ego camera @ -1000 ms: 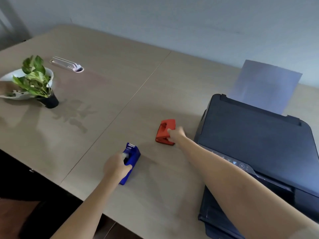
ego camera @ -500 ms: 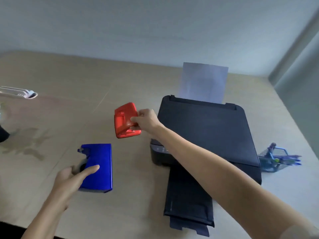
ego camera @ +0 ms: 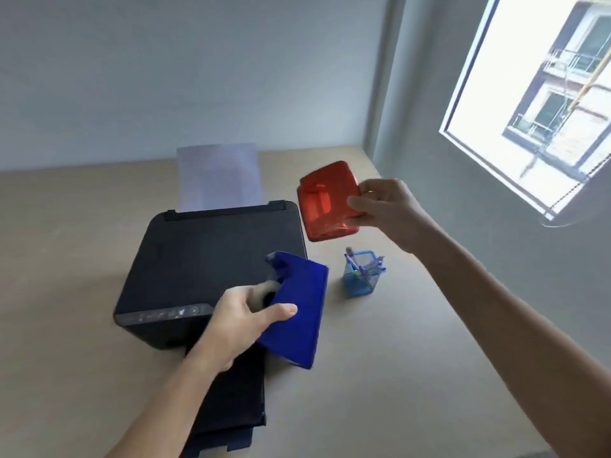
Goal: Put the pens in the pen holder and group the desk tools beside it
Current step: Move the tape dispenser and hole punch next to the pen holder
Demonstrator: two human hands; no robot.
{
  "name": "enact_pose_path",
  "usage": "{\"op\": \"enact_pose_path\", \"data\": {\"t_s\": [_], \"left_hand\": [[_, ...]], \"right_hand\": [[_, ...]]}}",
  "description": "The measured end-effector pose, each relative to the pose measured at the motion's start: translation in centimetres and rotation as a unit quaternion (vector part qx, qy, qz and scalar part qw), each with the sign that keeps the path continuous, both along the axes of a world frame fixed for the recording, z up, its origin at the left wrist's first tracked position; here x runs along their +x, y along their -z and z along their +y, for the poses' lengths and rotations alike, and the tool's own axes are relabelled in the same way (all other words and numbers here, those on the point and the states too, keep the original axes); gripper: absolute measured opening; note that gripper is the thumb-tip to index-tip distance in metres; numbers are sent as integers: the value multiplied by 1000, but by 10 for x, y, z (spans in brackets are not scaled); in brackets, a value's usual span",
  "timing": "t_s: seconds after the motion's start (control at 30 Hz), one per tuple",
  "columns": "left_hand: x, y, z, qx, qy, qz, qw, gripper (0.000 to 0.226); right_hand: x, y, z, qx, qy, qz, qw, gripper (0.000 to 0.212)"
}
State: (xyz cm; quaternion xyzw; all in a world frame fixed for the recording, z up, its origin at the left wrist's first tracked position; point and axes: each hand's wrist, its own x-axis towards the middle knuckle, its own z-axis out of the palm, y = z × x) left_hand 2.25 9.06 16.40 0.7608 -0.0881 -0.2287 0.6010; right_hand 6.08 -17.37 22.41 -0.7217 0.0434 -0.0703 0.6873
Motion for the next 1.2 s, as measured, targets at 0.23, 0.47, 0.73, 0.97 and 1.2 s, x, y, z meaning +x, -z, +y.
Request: {"op": "enact_pose_path", "data": {"t_s": [0.23,0.47,0.73,0.97,1.2], "left_hand": [[-22,89,-146,205,126,-12,970,31],[-2,155,-194,361,34,-12,932,25],[16,174,-230,415,-5,2,910,44],[31,178,-242,417,-30,5,908,47],[41,179,-246,422,-17,0,906,47]], "right_hand": [[-94,66,-142,-5,93,125,988,21],[-117,186,-166,-21,128,277,952,8],[-86,249,-143,-45,147,331,931,20],[-60,256,-140,-65,142,338,928,17],[-57,254,-139,-64,146,343,926,9]]}}
